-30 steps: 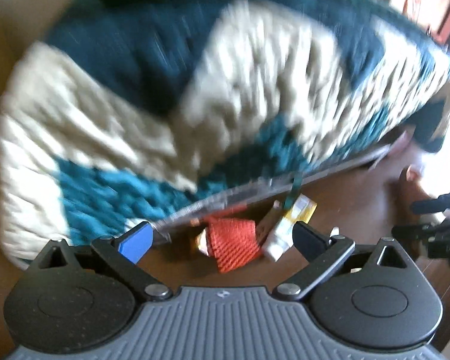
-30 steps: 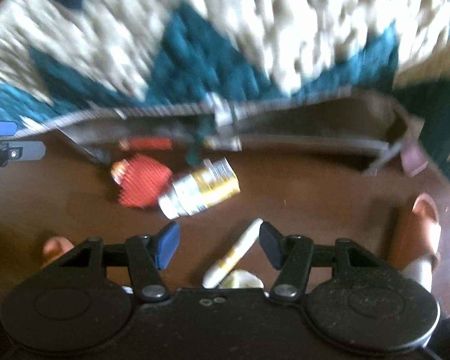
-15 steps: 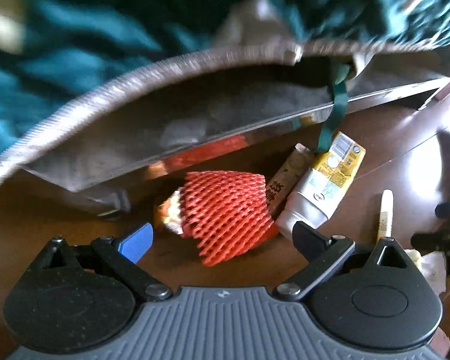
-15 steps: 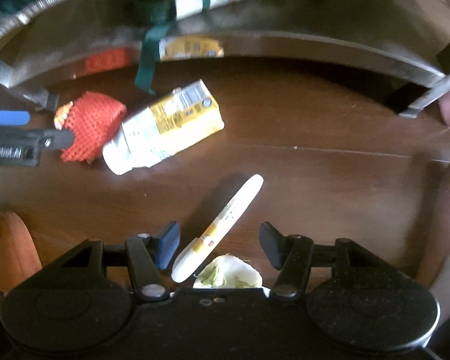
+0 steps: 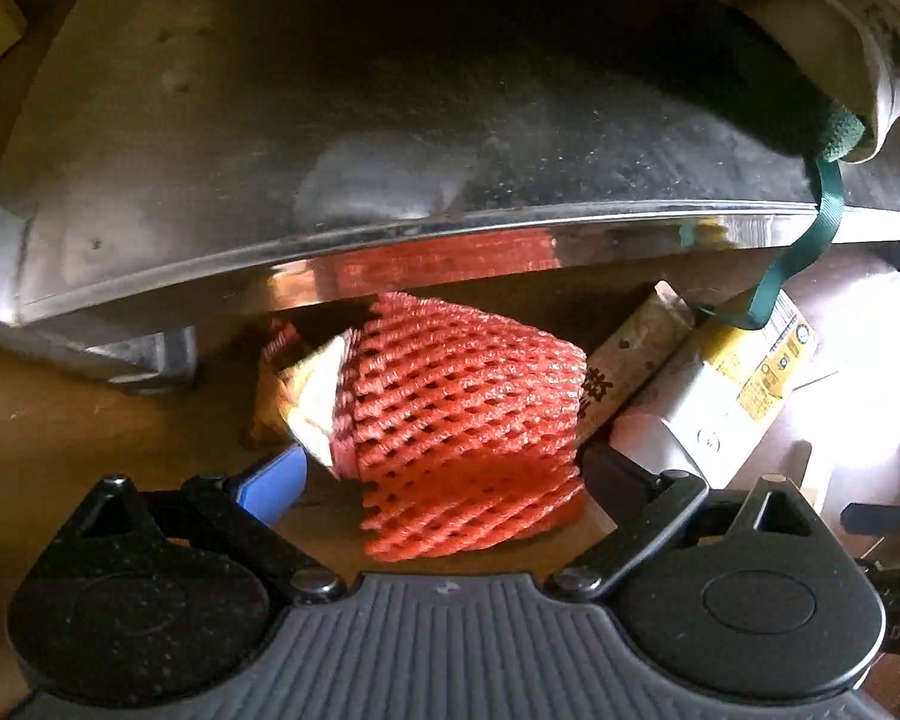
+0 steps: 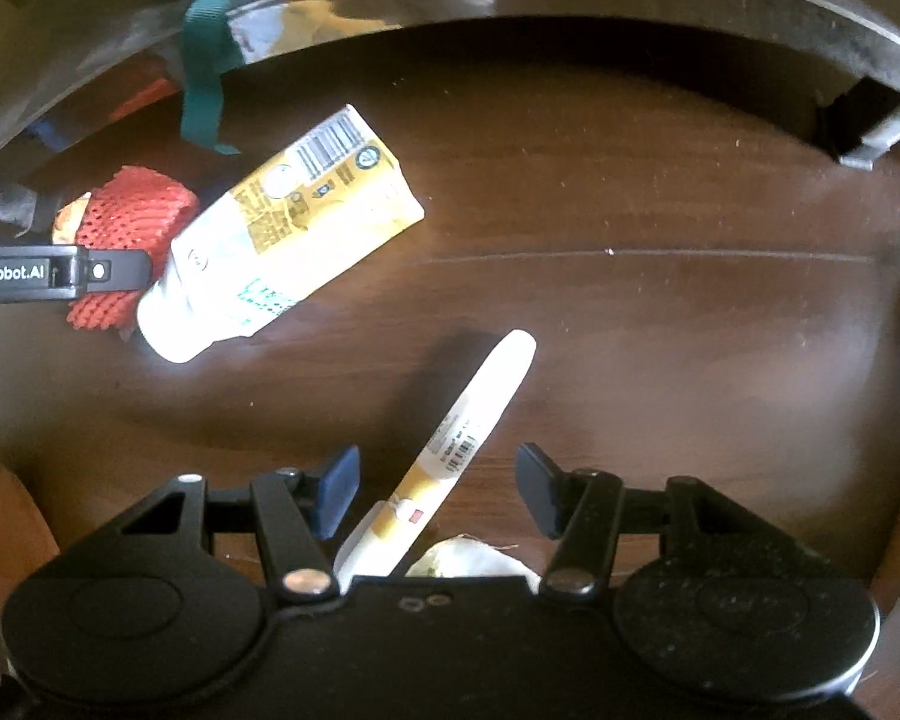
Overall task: Collect trash
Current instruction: 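Grasp the red mesh sleeve with the left tool while the right tool grasps the white tube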
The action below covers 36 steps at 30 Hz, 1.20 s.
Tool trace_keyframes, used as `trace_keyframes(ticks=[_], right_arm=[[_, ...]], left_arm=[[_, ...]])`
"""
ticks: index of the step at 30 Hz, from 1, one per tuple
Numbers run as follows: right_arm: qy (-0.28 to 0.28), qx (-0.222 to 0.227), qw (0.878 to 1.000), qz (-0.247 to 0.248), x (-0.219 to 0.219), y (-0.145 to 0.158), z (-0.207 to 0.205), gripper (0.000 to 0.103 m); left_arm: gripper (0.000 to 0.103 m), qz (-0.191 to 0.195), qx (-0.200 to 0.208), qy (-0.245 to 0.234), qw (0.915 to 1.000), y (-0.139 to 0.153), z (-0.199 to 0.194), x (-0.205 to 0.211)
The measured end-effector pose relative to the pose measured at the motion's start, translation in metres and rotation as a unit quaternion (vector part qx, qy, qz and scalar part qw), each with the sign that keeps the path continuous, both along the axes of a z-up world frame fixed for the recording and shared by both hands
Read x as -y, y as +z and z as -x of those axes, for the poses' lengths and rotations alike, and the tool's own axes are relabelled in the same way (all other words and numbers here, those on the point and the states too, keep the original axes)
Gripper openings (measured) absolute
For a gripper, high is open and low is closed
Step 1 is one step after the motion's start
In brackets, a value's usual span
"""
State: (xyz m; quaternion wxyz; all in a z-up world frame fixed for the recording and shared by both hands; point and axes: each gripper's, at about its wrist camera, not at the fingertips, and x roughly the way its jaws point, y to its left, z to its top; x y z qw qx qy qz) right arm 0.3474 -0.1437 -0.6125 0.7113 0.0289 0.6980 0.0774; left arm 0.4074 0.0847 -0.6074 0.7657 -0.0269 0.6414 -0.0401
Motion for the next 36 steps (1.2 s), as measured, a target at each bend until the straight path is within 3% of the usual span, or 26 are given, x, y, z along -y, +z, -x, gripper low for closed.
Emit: trace_keyframes(ticks=[3, 5, 7, 9, 11, 16, 22, 25, 27, 36], right_arm=[[0.004, 0.001, 1.000, 0.003, -0.001, -0.001, 0.001, 0.053], [0.005, -0.005, 1.000, 0.005, -0.004, -0.003, 0.002, 0.035], [0.000, -0.012, 1.000, 0.010, -0.004, -0.005, 0.000, 0.023], [-0.004, -0.014, 1.000, 0.008, -0.003, -0.006, 0.000, 0.022], [0.000, -0.013, 1.000, 0.010, -0.002, -0.005, 0.000, 0.019], [0.003, -0.001, 1.000, -0.001, 0.000, 0.006, 0.001, 0.016], [0.020, 0.021, 1.000, -0.002, 0.001, 0.047, 0.010, 0.013], [0.023, 0.038, 0.999, -0.005, -0.001, 0.081, 0.015, 0.011], [0.026, 0.056, 0.998, -0.010, -0.002, 0.108, 0.017, 0.000], [0.058, 0.161, 0.985, -0.026, 0.004, 0.237, 0.042, 0.000]], left_arm=[[0.095, 0.002, -0.005, 0.004, 1.0000, -0.005, -0.003, 0.001], [0.078, 0.006, -0.010, 0.001, 0.9999, -0.008, -0.004, 0.002], [0.070, 0.003, -0.015, -0.007, 0.9999, -0.011, -0.004, 0.005], [0.064, 0.008, -0.015, -0.007, 0.9998, -0.011, -0.003, 0.005], [0.045, 0.018, -0.014, -0.008, 0.9997, -0.010, -0.001, 0.005], [0.023, 0.024, -0.017, -0.008, 0.9995, -0.003, 0.007, 0.007], [0.021, 0.039, -0.024, -0.008, 0.9989, 0.015, 0.024, -0.001], [0.020, 0.041, -0.024, -0.022, 0.9986, 0.036, 0.037, -0.006], [0.020, 0.043, -0.018, -0.033, 0.9984, 0.057, 0.044, -0.009], [0.020, 0.047, 0.046, -0.078, 0.9948, 0.186, 0.076, -0.011]])
